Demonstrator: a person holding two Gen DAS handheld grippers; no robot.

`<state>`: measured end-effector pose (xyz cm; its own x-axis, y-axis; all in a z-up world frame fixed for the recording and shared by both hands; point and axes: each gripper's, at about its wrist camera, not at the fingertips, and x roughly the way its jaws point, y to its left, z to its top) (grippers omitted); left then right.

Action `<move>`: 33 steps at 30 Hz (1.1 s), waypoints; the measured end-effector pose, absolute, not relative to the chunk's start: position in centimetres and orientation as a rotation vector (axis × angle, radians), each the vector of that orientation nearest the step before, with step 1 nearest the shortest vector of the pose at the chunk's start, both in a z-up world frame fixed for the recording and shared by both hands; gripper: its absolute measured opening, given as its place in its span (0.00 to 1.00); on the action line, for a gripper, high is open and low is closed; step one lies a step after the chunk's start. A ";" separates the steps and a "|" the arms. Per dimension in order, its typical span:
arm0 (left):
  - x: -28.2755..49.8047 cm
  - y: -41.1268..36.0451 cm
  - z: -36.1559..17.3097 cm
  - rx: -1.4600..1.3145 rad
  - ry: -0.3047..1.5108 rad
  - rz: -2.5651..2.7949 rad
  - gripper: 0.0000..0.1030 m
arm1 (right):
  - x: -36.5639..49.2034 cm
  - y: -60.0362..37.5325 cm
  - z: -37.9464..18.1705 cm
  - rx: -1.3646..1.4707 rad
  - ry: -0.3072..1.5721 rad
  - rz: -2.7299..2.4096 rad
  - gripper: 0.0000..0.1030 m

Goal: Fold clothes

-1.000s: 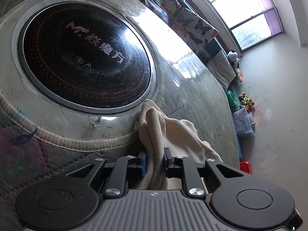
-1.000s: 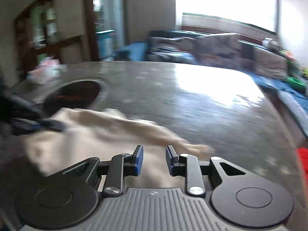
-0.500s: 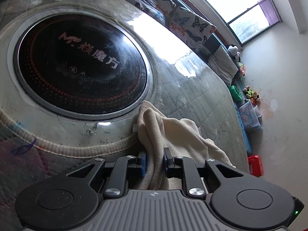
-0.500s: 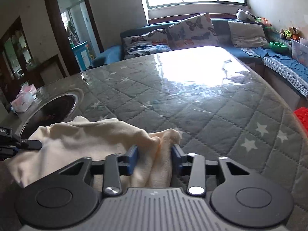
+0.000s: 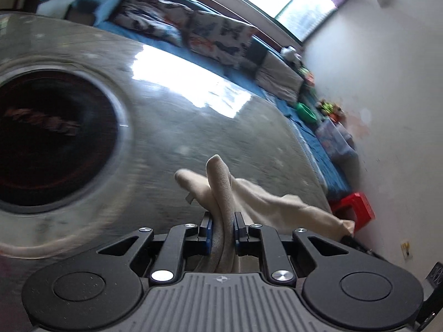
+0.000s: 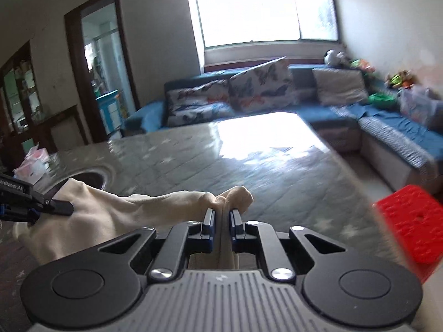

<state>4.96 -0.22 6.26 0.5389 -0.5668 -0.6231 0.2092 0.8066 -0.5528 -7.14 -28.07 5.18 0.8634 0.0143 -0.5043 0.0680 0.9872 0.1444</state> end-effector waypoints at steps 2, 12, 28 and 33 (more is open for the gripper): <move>5.1 -2.2 6.3 -0.430 0.897 -0.513 0.15 | -8.0 -29.4 5.8 0.151 0.517 -0.072 0.09; 5.6 -11.2 5.5 -0.359 0.958 -0.684 0.15 | -11.6 -36.3 6.3 0.139 0.524 -0.284 0.09; 6.0 -13.8 4.7 -0.180 0.940 -0.638 0.22 | -10.9 -39.8 3.2 0.203 0.617 -0.327 0.13; 5.7 -15.8 4.8 -0.116 0.914 -0.689 0.20 | -7.9 -37.5 2.5 0.197 0.640 -0.231 0.15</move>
<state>5.66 -15.85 4.76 0.4140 -0.5942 -0.6896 0.4997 0.7816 -0.3735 -7.93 -37.55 2.51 0.7781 -0.1518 -0.6095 0.2725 0.9559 0.1098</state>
